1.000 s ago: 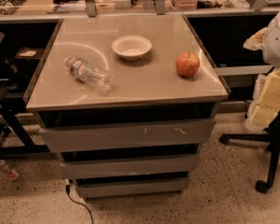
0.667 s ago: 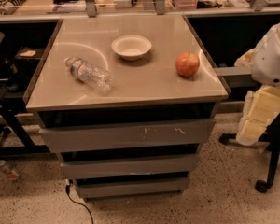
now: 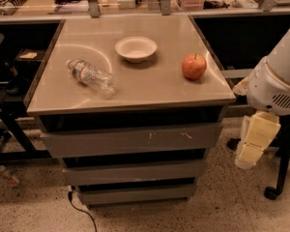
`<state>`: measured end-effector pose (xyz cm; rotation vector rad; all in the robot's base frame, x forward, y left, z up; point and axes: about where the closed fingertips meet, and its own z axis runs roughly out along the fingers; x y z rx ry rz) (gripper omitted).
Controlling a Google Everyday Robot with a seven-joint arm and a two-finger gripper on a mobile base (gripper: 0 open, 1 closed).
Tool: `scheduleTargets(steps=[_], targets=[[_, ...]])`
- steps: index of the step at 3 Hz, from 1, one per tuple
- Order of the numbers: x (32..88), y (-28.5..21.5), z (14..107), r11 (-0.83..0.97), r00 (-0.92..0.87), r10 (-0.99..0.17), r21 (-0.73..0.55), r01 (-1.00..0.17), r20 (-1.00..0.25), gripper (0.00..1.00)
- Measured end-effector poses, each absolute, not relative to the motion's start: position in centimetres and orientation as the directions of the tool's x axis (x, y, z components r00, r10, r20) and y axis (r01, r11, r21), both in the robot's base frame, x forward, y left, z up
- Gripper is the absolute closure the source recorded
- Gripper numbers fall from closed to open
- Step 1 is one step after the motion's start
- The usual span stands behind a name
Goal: Open middle drawer
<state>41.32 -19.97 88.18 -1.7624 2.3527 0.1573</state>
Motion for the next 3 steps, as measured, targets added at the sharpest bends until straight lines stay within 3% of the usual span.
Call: scheduleTargets(steps=[1, 3], targets=[[40.9, -19.7, 87.4, 0.287, -0.275, -0.938, -0.03, -0.957, -0.21, 0.0], [37.1, -15.7, 75.8, 0.336, -0.361, -0.897, 0.138, -0.932, -0.255, 0.0]])
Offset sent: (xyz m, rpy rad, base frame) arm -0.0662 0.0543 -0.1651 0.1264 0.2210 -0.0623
